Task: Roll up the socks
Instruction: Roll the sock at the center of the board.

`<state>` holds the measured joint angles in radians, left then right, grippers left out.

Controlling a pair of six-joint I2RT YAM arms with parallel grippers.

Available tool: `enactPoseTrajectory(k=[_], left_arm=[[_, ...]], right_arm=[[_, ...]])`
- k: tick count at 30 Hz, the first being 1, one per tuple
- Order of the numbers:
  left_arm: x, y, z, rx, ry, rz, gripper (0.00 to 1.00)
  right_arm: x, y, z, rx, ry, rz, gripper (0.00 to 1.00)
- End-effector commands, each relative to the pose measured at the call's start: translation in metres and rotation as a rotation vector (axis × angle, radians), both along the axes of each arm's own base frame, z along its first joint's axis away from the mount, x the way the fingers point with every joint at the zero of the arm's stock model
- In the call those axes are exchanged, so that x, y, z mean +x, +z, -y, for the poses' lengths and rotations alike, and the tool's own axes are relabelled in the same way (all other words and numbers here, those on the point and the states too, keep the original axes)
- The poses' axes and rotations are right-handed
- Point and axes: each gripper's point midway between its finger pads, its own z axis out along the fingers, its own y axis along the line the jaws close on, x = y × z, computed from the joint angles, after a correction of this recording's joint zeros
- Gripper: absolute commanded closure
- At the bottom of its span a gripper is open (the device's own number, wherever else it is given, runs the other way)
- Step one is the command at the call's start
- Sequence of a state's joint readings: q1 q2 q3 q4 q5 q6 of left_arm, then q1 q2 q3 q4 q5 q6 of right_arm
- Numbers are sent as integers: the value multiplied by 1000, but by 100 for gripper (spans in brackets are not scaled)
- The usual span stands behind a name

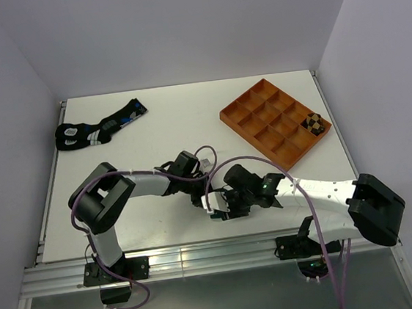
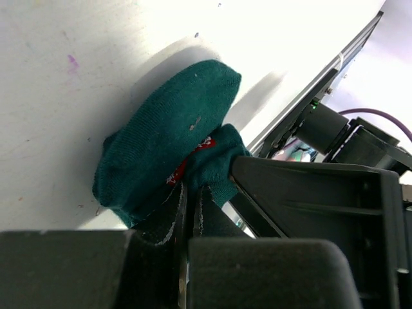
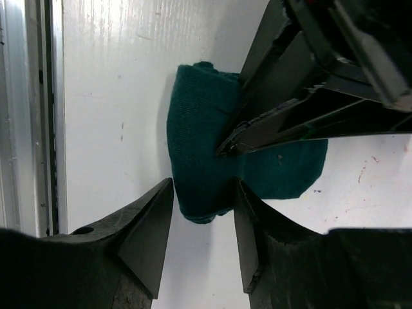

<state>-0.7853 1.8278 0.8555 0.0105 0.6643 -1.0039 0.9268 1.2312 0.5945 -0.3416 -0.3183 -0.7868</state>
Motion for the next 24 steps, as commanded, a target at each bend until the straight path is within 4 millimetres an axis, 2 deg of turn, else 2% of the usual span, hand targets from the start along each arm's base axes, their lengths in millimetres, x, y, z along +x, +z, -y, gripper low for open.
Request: enactPoseTrajectory(k=[1, 7, 10, 11, 15, 16, 17, 18, 19, 20, 21, 22, 24], left_arm=[[-6, -42, -28, 166, 9, -22, 100], [-2, -39, -26, 142, 17, -14, 98], [3, -36, -25, 130, 37, 8, 91], [1, -37, -28, 127, 47, 9, 87], [13, -34, -30, 103, 134, 61, 81], [14, -29, -30, 90, 151, 78, 80], [16, -33, -36, 114, 183, 94, 80], [20, -30, -36, 102, 198, 116, 80], [23, -24, -36, 90, 225, 128, 80], [25, -28, -42, 112, 257, 142, 80], [28, -24, -41, 96, 270, 166, 80], [30, -18, -43, 88, 293, 176, 80], [34, -19, -50, 105, 331, 211, 79]], right_arm=[[4, -2, -5, -8, 3, 23, 51], [5, -12, -8, -38, -14, -8, 55], [4, -13, -9, -47, -24, -42, 77], [2, -12, -11, -36, -19, -64, 79], [-2, -11, -6, -44, -37, -172, 84], [1, -6, -10, -28, -37, -188, 84], [5, -5, -5, -28, -59, -213, 85], [0, -7, -2, -36, -53, -267, 85], [4, -2, -5, -26, -58, -280, 85], [6, -2, -3, -26, -65, -304, 85], [6, -7, 5, -54, -80, -353, 85], [10, -1, 1, -36, -78, -376, 85], [10, -6, 9, -68, -95, -451, 85]])
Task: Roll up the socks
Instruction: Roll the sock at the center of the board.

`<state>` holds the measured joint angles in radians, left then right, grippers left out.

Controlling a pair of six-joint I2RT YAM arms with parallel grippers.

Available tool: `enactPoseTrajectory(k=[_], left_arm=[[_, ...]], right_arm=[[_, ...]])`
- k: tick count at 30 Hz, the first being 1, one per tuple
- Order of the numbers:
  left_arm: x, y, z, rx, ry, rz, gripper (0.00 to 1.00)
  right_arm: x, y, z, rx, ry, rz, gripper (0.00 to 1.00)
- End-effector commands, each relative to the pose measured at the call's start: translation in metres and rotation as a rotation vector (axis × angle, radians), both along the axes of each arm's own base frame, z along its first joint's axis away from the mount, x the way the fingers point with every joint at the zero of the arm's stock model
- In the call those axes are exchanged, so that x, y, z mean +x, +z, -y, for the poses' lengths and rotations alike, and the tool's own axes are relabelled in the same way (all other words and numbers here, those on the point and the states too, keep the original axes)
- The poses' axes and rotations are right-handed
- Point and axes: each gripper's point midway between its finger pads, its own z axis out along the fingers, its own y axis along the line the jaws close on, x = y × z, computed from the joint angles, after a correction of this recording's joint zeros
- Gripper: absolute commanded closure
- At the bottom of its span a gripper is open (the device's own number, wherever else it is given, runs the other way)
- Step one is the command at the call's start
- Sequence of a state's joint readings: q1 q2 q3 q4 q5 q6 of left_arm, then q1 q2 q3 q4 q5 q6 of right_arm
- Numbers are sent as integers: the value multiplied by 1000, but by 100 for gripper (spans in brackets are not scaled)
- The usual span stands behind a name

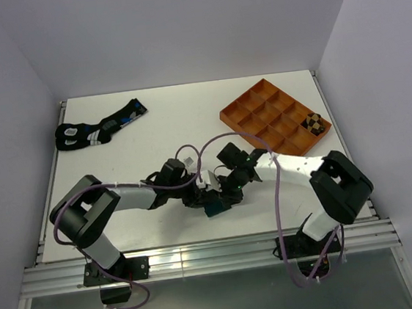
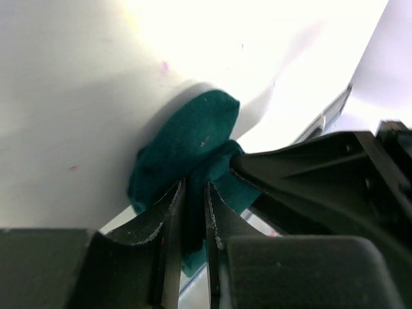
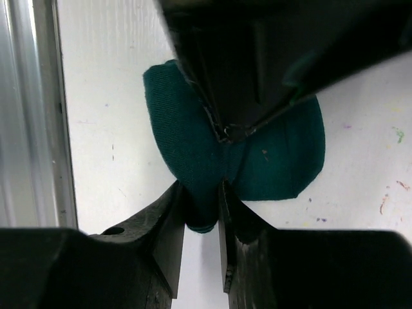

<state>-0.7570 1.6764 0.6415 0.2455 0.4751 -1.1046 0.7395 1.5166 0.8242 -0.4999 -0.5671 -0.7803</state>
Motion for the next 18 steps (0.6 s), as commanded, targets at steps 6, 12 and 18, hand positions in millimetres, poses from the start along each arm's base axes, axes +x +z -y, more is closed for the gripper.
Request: enactPoseTrajectory(k=[6, 12, 18], left_arm=[[17, -5, -37, 92, 197, 142, 71], [24, 13, -50, 103, 232, 290, 68], [30, 49, -50, 122, 213, 570, 64]], right_arm=[[-10, -6, 19, -115, -3, -320, 86], [4, -18, 22, -205, -77, -364, 86], [7, -24, 23, -282, -110, -459, 87]])
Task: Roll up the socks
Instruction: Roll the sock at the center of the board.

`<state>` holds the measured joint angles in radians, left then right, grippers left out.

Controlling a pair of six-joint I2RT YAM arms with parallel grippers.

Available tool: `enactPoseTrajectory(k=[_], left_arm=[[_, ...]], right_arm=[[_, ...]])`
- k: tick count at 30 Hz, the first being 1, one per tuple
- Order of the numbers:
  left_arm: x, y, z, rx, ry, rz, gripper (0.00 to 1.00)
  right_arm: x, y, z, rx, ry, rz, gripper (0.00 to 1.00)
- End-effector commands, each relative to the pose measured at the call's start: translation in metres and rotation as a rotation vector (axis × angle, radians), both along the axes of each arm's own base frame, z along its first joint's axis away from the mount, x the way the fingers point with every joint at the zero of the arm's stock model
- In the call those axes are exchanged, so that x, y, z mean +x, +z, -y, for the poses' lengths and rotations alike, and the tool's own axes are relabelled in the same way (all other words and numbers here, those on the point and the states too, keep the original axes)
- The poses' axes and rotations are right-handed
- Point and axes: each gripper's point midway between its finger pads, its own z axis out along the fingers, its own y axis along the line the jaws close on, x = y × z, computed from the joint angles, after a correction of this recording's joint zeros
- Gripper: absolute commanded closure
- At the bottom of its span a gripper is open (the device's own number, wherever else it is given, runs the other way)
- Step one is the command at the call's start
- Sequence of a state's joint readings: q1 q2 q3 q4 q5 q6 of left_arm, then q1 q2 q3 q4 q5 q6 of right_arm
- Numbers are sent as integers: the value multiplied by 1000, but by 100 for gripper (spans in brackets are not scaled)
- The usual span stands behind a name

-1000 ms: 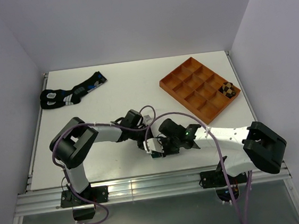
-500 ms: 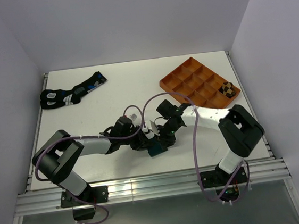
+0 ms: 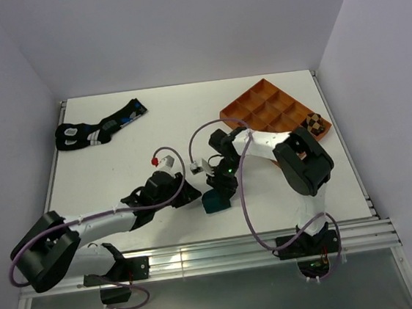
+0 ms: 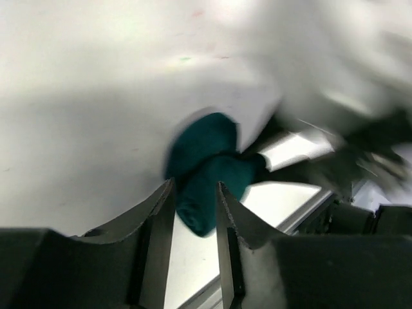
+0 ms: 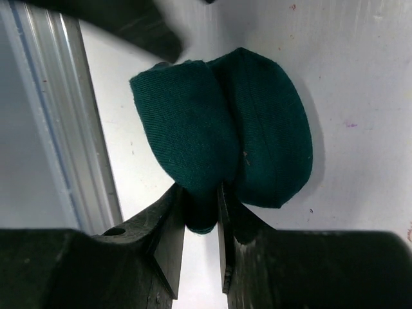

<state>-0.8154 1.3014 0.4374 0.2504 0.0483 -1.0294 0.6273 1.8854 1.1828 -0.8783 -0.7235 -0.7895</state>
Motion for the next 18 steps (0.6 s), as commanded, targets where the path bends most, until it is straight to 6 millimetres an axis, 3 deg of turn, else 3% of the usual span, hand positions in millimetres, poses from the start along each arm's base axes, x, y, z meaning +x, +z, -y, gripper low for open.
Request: enactPoseTrajectory(k=[1, 7, 14, 18], left_arm=[[11, 27, 2, 44, -18, 233, 64], [5, 36, 18, 77, -140, 420, 59], [3, 33, 33, 74, -229, 514, 54], [2, 21, 41, 105, -294, 513, 52]], right_arm=[[-2, -16, 21, -158, -6, -74, 87], [5, -23, 18, -197, -18, -133, 87], [8, -26, 18, -218, -22, -167, 86], [10, -26, 18, -227, -24, -163, 86]])
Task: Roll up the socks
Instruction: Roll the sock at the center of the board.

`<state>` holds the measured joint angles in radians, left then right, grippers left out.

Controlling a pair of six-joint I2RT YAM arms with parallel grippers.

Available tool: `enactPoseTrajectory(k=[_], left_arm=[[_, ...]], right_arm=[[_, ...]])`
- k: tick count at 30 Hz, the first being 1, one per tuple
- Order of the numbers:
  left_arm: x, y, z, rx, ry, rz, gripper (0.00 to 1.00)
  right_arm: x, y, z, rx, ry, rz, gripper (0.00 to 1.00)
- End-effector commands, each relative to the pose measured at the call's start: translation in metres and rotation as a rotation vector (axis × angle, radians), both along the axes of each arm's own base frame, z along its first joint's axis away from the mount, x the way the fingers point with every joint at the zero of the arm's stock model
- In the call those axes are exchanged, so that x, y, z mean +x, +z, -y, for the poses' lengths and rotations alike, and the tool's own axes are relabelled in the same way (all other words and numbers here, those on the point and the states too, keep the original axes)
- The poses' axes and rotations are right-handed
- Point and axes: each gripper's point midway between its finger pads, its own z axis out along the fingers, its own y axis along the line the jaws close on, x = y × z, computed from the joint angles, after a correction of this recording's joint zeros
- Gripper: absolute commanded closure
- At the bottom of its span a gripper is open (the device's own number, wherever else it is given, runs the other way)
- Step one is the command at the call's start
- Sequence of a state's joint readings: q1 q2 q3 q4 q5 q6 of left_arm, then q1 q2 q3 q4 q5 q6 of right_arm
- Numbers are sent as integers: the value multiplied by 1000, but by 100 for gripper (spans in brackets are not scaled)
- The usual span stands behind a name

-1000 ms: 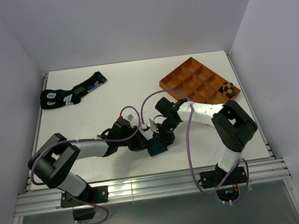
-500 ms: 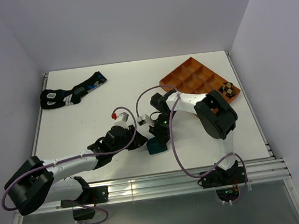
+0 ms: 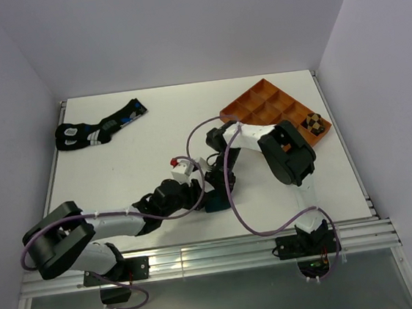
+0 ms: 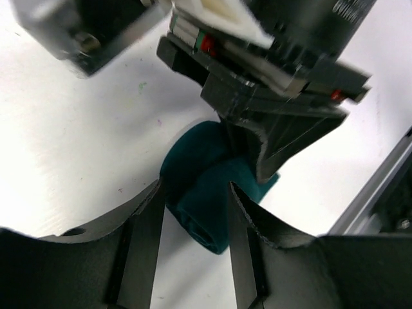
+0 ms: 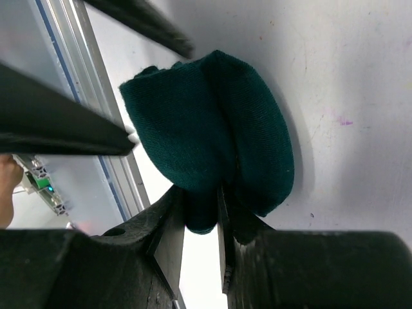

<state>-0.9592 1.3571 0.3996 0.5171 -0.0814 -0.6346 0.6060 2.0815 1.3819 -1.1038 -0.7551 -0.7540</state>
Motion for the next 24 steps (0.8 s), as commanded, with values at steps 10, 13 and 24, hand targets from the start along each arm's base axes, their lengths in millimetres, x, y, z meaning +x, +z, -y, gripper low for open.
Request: enactPoseTrajectory(k=[10, 13, 24], left_arm=[[-11, -7, 27, -72, -142, 21, 51], [-13, -1, 27, -112, -139, 21, 50], [-12, 3, 17, -176, -167, 6, 46]], right_arm=[[12, -28, 17, -114, 26, 53, 86], [14, -29, 16, -118, 20, 53, 86], [18, -27, 14, -122, 10, 66, 87]])
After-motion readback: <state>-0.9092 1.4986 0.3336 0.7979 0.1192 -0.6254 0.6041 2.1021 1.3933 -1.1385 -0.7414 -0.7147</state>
